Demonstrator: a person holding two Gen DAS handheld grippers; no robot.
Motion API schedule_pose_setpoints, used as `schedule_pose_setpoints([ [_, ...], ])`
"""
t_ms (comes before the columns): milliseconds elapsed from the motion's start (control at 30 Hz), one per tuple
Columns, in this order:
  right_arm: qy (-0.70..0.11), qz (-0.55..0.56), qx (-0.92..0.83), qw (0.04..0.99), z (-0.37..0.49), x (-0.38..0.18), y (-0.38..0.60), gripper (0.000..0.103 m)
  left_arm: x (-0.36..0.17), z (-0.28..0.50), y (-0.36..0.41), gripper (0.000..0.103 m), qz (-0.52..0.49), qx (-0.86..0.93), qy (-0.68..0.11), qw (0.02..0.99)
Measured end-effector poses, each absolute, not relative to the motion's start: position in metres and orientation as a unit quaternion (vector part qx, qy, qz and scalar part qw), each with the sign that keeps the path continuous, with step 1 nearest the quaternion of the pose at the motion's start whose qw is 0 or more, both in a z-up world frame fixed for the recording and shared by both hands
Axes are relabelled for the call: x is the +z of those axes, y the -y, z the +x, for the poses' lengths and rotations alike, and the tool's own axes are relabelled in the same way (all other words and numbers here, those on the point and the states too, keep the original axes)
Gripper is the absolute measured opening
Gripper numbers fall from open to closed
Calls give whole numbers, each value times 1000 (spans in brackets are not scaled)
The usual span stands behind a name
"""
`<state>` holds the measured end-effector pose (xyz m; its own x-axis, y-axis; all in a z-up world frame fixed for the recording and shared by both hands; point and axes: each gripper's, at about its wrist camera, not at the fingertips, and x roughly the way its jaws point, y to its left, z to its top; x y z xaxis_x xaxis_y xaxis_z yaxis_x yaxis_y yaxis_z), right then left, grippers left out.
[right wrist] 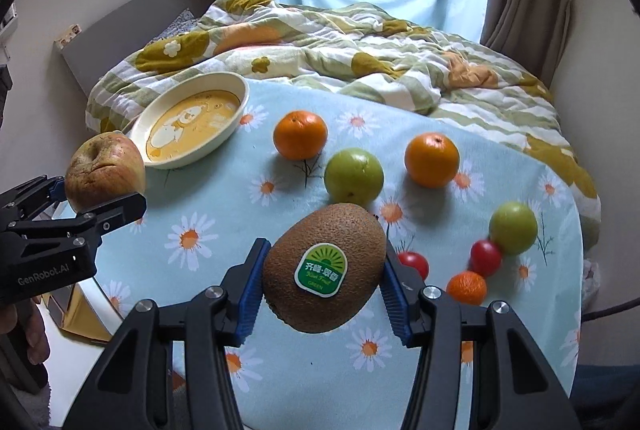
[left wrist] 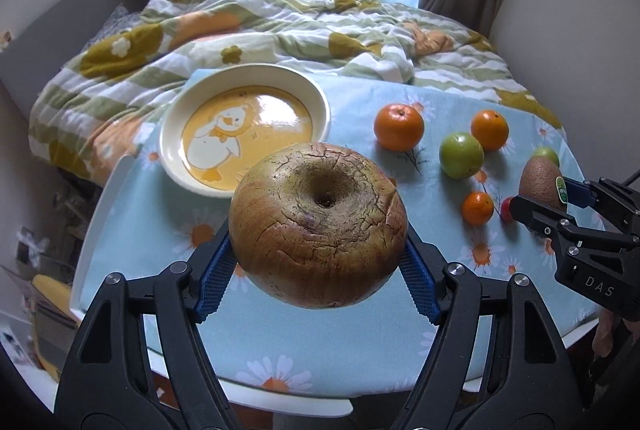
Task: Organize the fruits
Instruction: 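Carry the apple into the duck bowl and open the left tool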
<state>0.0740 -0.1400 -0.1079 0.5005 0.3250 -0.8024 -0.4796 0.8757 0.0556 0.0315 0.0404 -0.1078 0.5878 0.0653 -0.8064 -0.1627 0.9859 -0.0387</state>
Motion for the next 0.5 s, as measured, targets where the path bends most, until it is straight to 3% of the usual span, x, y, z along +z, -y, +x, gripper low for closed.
schedule_pose_setpoints([
  [500, -429, -70, 239, 868, 127, -79, 64, 49, -102, 105, -122, 81, -44, 52, -456, 888],
])
